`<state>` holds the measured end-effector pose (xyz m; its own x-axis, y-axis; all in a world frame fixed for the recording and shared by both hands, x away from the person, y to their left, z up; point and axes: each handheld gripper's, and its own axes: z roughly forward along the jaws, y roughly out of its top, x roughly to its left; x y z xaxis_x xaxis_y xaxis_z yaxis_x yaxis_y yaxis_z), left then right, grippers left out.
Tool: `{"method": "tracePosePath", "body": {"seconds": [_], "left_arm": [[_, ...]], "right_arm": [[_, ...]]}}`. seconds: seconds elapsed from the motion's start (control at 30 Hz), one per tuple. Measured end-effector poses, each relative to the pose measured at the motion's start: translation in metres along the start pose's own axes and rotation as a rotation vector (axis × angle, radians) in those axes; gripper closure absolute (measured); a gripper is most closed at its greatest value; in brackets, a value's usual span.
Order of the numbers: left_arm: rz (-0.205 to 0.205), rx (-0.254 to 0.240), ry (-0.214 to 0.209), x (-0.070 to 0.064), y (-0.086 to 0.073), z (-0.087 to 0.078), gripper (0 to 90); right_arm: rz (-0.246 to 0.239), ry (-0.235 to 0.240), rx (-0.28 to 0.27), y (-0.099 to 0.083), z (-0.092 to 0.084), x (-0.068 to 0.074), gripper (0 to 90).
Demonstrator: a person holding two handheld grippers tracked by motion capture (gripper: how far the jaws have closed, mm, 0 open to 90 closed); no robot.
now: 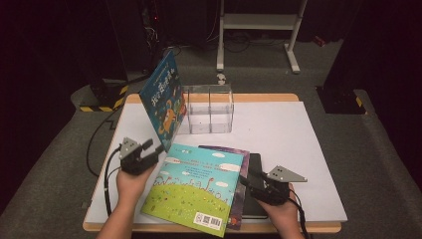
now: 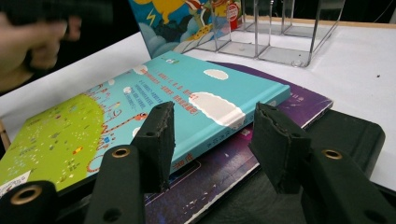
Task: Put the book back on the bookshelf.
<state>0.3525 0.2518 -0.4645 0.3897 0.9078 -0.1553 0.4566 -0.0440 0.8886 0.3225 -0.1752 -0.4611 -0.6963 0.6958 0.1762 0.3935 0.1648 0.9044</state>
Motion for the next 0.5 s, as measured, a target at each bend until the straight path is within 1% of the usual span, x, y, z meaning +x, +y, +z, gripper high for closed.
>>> {"method": "tracePosePath", "body": {"seconds": [0.03,0.07,0.1,0.13,0.2,0.23,0.27,0.3,0.33,0.37,0.4,0.43,0.47,0.5], "left_arm": [[-0.012,0.027,-0.024,-0.002,-0.010,-0.001,46.4],[-0.017,0.062,-0.035,-0.004,-0.018,-0.002,46.1],[-0.026,0.087,-0.040,-0.006,-0.025,-0.003,45.4],[-0.040,0.108,-0.053,-0.007,-0.032,-0.004,45.7],[-0.054,0.174,-0.066,-0.011,-0.040,-0.002,45.7],[-0.054,0.161,-0.067,-0.013,-0.044,-0.003,45.5],[-0.051,0.152,-0.084,-0.016,-0.046,-0.004,47.4],[-0.052,0.154,-0.118,-0.018,-0.046,-0.005,54.3],[-0.061,0.156,-0.158,-0.022,-0.045,-0.005,57.7],[-0.045,0.158,-0.181,-0.028,-0.045,-0.005,58.0],[0.008,0.168,-0.165,-0.033,-0.043,-0.005,57.8],[0.057,0.191,-0.136,-0.037,-0.040,-0.006,57.0],[0.078,0.202,-0.106,-0.036,-0.039,-0.008,53.6],[0.077,0.194,-0.076,-0.031,-0.039,-0.010,51.2]], "right_arm": [[0.000,-0.001,0.003,0.000,0.000,0.001,48.6],[-0.005,-0.002,0.004,0.000,0.001,0.001,48.6],[-0.006,-0.004,0.008,0.000,0.002,0.002,48.7],[-0.008,-0.005,0.010,0.000,0.002,0.002,48.7],[-0.010,-0.004,0.013,0.000,0.003,0.003,48.7],[-0.010,-0.003,0.015,0.000,0.003,0.004,48.7],[-0.011,-0.003,0.017,0.000,0.004,0.005,48.7],[-0.012,-0.003,0.020,-0.001,0.005,0.005,48.6],[-0.014,-0.003,0.023,-0.001,0.005,0.006,48.6],[-0.015,-0.004,0.024,-0.001,0.006,0.006,48.6],[-0.016,-0.004,0.026,-0.001,0.006,0.006,48.5],[-0.016,-0.008,0.029,-0.001,0.007,0.006,48.5],[-0.015,-0.011,0.030,-0.001,0.006,0.006,48.5],[-0.011,-0.011,0.029,-0.001,0.006,0.005,48.4]]}}
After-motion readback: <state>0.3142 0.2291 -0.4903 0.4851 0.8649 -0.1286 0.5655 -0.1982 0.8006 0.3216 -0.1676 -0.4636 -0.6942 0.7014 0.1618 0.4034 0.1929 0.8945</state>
